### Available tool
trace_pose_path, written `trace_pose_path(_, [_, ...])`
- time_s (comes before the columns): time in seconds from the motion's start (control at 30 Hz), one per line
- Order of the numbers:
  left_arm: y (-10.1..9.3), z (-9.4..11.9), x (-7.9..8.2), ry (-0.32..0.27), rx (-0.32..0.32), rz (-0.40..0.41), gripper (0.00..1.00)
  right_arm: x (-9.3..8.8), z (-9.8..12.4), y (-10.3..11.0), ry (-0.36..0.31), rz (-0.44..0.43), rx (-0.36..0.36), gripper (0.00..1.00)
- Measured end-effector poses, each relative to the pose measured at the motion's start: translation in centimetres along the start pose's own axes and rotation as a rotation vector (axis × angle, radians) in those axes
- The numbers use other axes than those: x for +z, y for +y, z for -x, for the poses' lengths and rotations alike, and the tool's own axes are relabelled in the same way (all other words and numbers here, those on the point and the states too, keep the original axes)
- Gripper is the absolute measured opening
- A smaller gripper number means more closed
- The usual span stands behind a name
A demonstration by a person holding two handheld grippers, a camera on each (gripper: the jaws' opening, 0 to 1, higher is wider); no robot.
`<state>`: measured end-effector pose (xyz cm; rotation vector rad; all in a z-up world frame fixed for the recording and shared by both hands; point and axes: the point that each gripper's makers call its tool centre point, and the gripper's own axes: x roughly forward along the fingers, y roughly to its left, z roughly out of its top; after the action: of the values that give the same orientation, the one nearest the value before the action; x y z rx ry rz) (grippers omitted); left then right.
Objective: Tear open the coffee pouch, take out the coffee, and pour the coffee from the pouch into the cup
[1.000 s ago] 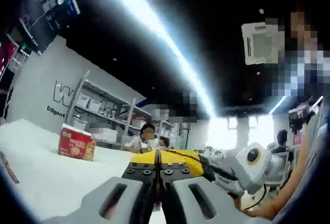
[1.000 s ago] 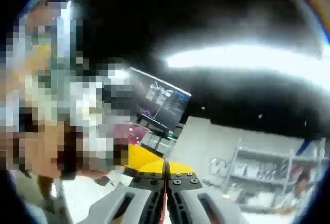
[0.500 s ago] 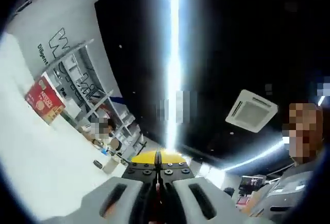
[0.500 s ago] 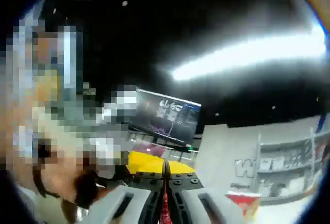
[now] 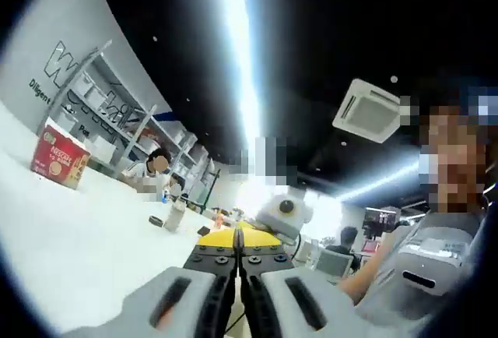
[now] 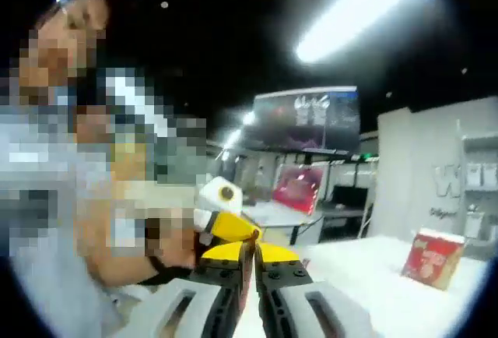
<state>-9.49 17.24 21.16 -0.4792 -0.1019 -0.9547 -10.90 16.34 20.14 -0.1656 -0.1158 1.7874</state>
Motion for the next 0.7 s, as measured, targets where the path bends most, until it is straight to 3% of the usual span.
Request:
trace_pose_path(0.13, [-0.6,-0.2,-0.6,0.049,-0.017,-0.024,0.02,-1.1,0.0,0.6,0.120,-0.027,0.076,0.09])
trace_pose_path(0.23, [-0.8,-0.3,-0.9,0.064,-0.027,-0.033,0.02,-1.4,-0.3,0.7,0.153,-0.023,0.084,0.07])
trace_pose_path(0.7, [-0.7,-0.2,-1.4,0.074,-0.045,-0.021,0.02,-1.7,-0.7,1.0,0.124,-0.051,0.100,0.05])
